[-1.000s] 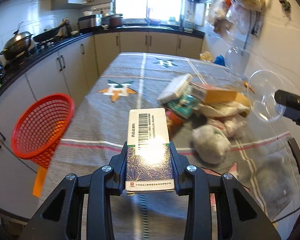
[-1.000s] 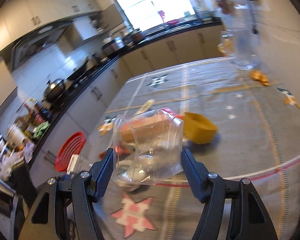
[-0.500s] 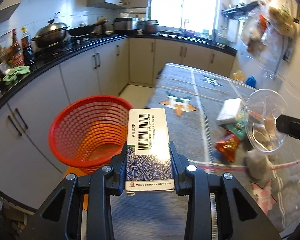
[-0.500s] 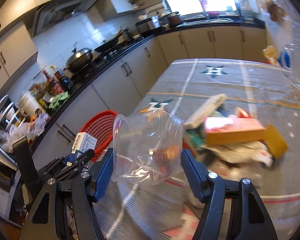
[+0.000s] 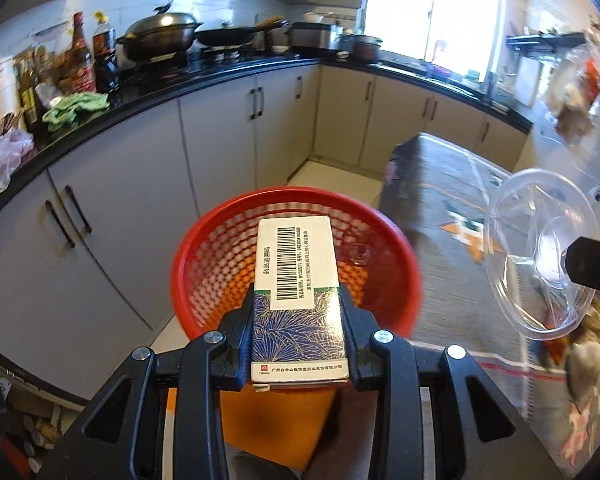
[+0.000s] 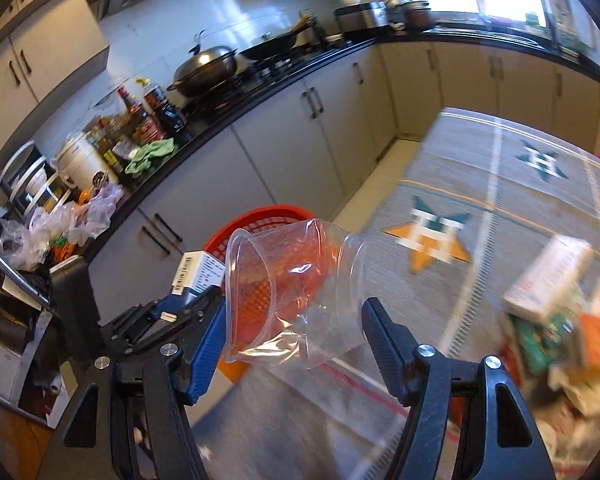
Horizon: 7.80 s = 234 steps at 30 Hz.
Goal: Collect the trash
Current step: 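Carry the box and cup to the red basket and release both, then return both tools from the basket to the table pile, then grasp the red snack bag with the left tool while the right tool grasps the white cloth bundle, then carry the snack bag and cloth bundle to the red basket and release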
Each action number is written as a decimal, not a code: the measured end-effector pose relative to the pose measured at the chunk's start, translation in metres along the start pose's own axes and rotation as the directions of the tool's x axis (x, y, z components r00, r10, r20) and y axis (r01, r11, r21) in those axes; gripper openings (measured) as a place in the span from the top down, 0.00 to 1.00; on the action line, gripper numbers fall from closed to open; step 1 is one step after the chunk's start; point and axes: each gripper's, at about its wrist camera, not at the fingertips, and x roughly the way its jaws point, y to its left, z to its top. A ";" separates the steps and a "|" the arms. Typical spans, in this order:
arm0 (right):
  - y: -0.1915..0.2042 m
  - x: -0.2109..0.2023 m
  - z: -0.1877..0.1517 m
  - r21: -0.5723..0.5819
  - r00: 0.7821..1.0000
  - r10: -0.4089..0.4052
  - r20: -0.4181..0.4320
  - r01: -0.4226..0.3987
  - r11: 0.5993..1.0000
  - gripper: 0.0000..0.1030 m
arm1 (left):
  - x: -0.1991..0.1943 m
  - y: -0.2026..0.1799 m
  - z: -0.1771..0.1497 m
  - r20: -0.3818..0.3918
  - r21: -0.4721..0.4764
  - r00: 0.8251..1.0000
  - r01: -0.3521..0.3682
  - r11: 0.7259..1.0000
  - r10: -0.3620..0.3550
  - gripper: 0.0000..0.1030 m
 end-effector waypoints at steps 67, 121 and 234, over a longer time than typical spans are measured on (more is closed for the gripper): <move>-0.101 -0.144 -0.136 0.171 0.948 -0.277 0.159 0.250 0.953 0.20 | -0.078 -0.176 -0.080 0.149 0.370 0.988 -0.008 0.929 -0.051 0.35; -0.163 -0.142 -0.162 0.257 0.959 -0.260 0.114 0.224 0.940 0.53 | 0.013 -0.259 -0.048 -0.201 0.455 0.945 0.323 0.830 -0.258 0.25; 0.017 0.084 0.009 -0.056 0.996 0.003 -0.089 -0.008 0.998 0.51 | 0.027 0.026 0.002 -0.006 0.026 1.000 -0.025 0.999 0.025 0.55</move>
